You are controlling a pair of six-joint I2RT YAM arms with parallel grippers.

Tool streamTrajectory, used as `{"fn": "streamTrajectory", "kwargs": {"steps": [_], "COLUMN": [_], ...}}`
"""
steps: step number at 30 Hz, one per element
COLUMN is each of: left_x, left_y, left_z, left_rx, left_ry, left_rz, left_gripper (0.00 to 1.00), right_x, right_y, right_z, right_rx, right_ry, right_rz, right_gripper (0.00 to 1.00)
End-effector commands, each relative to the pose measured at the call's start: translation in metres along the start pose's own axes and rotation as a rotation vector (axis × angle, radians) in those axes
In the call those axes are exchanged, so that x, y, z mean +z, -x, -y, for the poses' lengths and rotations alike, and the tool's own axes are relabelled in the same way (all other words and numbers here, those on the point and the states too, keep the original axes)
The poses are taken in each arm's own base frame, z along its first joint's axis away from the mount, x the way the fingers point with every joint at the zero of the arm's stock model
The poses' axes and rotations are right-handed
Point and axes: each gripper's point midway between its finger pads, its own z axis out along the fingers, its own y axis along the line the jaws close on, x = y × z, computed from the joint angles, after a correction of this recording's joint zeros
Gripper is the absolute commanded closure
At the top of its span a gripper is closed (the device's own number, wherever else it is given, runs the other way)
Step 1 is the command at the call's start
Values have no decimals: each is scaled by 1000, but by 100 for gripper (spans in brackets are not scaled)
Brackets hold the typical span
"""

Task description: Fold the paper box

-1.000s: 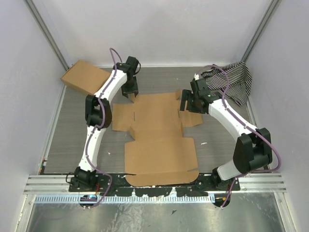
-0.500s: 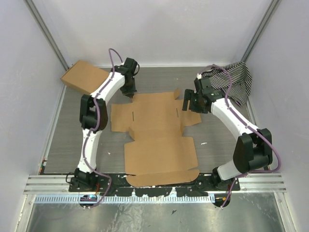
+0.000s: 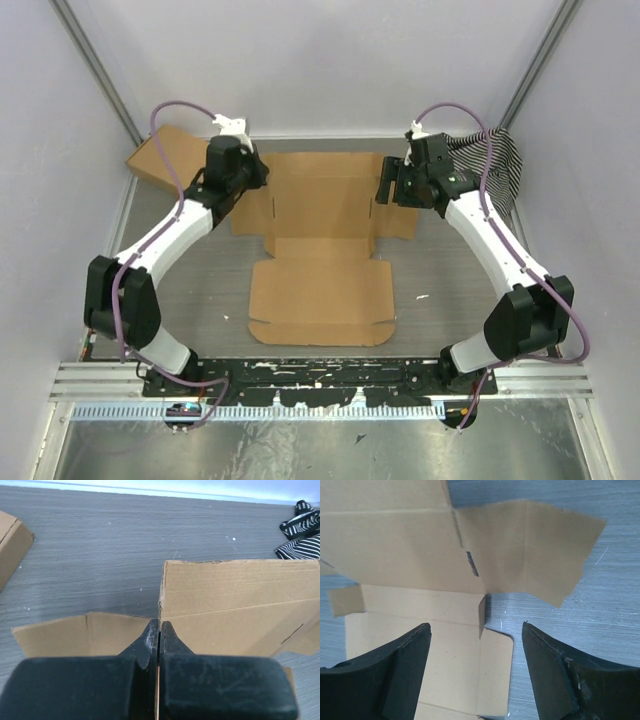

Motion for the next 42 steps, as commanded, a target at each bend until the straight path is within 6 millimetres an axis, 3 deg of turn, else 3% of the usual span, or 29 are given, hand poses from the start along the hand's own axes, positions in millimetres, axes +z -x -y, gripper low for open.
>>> {"fn": "streamTrajectory", "kwargs": {"steps": [1,7,16,27,37,42], "left_x": [-13,-55,-90,-98,-101,-100], "left_y": [29,20,2,-4,-9,-7], "left_z": [23,37,71,75,75,72], "left_rx": [61,162,456,541,565,568], "left_ry": [-157,-244,-324,-352,-365,-347], "left_rz": [267,543,743,799,839,840], "left_gripper": [100,100,100,100,100,100], "right_x": [-53,-70,-40,-54,-46,-55], "right_y": [44,58,62,62,72,75], "right_z": [-18,-16,-5,13,25,23], "right_rx": [-24,-39,-67,-86,-107,-102], "right_ry": [72,47,-33,-124,-190,-172], "right_rz": [153,188,130,158,166,191], "right_gripper": [22,22,27,34,35,38]}}
